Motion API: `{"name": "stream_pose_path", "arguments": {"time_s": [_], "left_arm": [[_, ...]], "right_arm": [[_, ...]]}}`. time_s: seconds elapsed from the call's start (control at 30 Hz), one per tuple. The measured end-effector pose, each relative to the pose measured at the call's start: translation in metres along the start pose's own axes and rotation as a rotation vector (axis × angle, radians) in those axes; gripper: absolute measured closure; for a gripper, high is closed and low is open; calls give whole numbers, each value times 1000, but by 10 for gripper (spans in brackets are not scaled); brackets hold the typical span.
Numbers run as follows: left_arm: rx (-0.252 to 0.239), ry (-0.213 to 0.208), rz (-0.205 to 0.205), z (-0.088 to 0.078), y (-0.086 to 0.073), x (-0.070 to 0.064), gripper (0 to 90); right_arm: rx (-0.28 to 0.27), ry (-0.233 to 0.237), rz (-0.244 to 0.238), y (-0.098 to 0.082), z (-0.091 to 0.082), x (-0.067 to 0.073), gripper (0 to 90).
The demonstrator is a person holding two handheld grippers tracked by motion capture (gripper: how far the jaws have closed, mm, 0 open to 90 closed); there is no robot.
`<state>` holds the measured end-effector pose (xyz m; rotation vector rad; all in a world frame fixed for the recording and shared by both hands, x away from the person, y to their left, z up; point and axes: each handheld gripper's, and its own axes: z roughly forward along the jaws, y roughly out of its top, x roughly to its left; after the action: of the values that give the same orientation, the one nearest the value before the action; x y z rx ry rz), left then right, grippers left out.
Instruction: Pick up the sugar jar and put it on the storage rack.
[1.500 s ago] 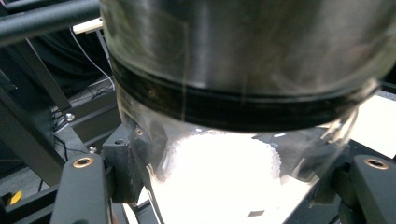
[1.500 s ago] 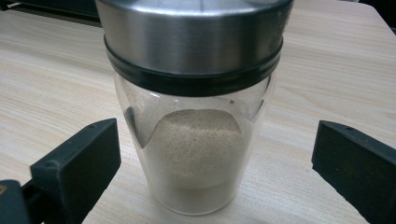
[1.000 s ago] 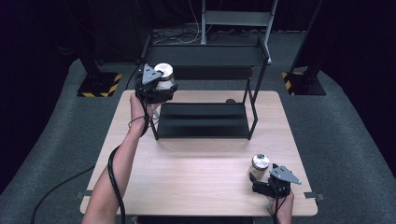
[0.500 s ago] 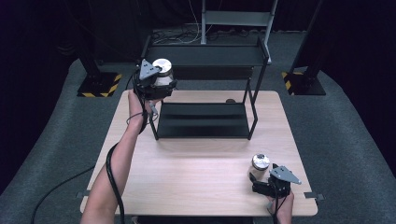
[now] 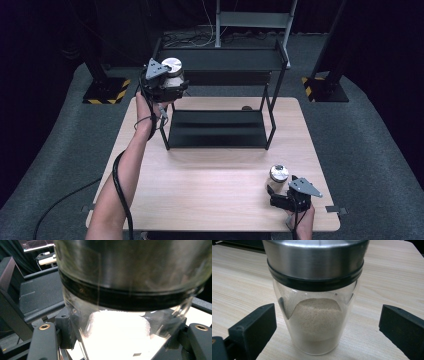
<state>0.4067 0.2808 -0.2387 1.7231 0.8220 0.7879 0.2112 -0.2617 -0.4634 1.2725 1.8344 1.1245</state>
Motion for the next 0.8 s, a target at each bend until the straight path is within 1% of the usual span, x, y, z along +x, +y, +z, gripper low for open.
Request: {"name": "stream_pose_path", "arguments": {"time_s": [0.13, 0.37, 0.5, 0.8], "left_arm": [[-5, -4, -5, -1, 4, 2, 301], [-11, 0, 0, -4, 11, 2, 301], [-17, -6, -5, -5, 15, 4, 301], [-31, -4, -11, -6, 26, 5, 301]], "right_arm": [[1, 0, 0, 0, 0, 0, 4], [2, 0, 0, 0, 0, 0, 4], [1, 0, 0, 0, 0, 0, 4], [2, -1, 0, 0, 0, 0, 4]]}}
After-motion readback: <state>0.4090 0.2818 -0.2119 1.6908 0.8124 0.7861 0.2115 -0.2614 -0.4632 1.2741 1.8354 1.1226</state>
